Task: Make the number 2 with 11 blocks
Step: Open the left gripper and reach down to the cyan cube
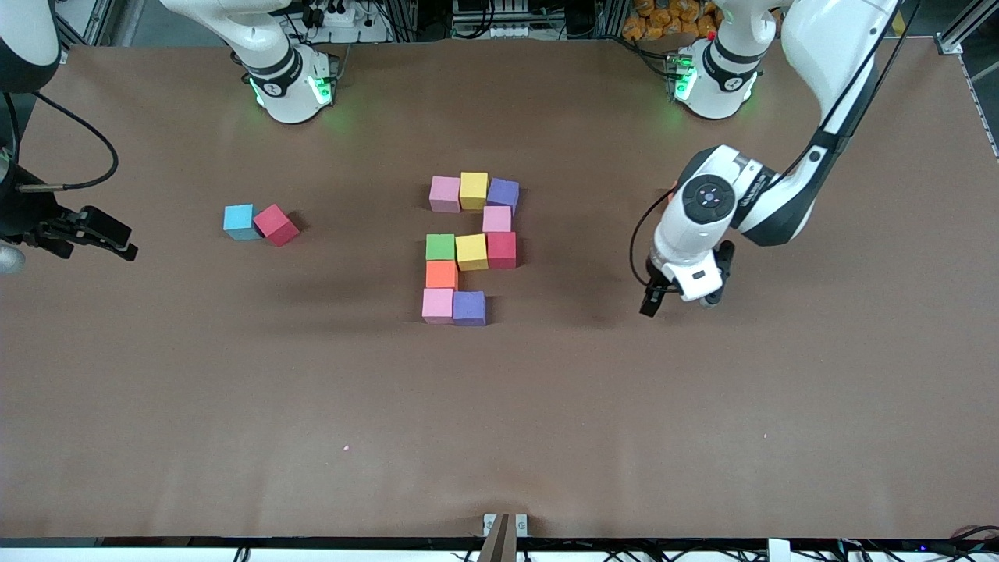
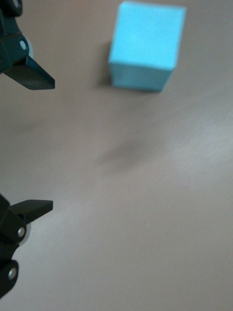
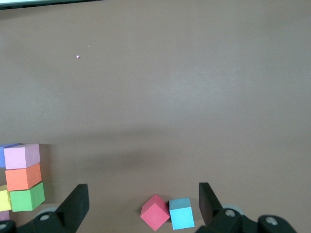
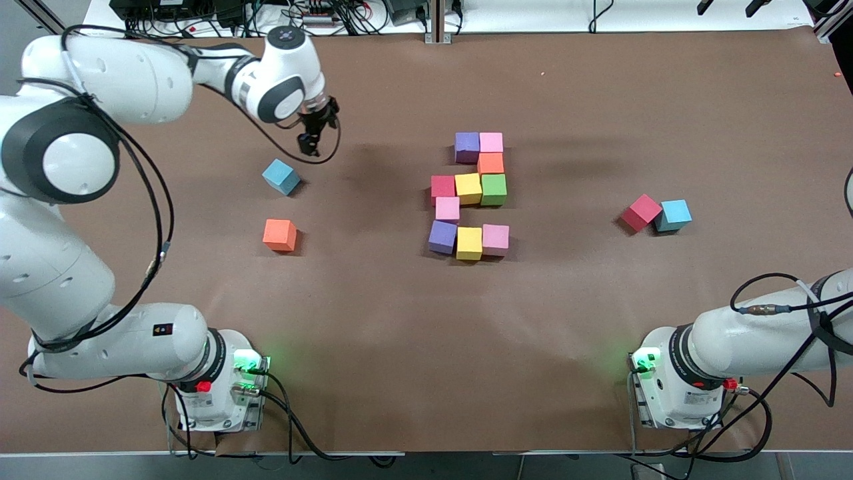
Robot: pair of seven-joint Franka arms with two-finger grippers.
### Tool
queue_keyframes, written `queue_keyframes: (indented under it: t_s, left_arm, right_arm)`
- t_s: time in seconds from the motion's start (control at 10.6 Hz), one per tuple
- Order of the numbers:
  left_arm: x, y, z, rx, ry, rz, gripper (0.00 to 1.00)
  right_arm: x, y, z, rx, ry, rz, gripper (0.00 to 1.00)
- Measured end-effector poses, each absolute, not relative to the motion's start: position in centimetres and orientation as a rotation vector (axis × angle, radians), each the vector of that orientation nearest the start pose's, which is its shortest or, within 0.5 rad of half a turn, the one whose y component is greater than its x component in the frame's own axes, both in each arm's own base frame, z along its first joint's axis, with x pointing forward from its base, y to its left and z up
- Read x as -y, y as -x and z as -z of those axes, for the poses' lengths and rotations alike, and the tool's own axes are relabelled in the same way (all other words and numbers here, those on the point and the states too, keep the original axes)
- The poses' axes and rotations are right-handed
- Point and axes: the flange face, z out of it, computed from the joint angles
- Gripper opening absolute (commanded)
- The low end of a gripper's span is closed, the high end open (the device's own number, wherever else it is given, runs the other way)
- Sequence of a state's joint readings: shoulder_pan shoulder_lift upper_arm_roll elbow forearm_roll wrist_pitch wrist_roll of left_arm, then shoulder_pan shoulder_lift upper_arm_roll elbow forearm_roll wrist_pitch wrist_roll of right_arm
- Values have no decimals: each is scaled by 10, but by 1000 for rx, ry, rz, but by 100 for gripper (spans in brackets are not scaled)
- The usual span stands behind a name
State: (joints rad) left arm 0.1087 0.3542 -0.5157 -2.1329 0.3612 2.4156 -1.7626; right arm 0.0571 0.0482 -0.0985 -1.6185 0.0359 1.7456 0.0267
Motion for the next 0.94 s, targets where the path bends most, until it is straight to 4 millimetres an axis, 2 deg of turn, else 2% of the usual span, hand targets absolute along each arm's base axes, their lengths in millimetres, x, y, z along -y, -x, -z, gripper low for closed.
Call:
queue_keyframes:
  t_s: [0.28,0.47,0.75,0.94]
  left_arm:
    - [169,-512,-246,1434,2686,48,100]
    - [142,-506,-242,1355,2703,26,100]
    - [106,-509,-234,1381,2695,4,100]
    - [93,-510,-224,1416,2700,-10,100]
  right_arm:
    - [20,-584,-590,-112,3107,123,100]
    - [20,-584,-590,-109,3107,123,100]
    - [20,-584,-590,-103,3108,125,100]
    - [20,-584,-590,-99,3108,127,100]
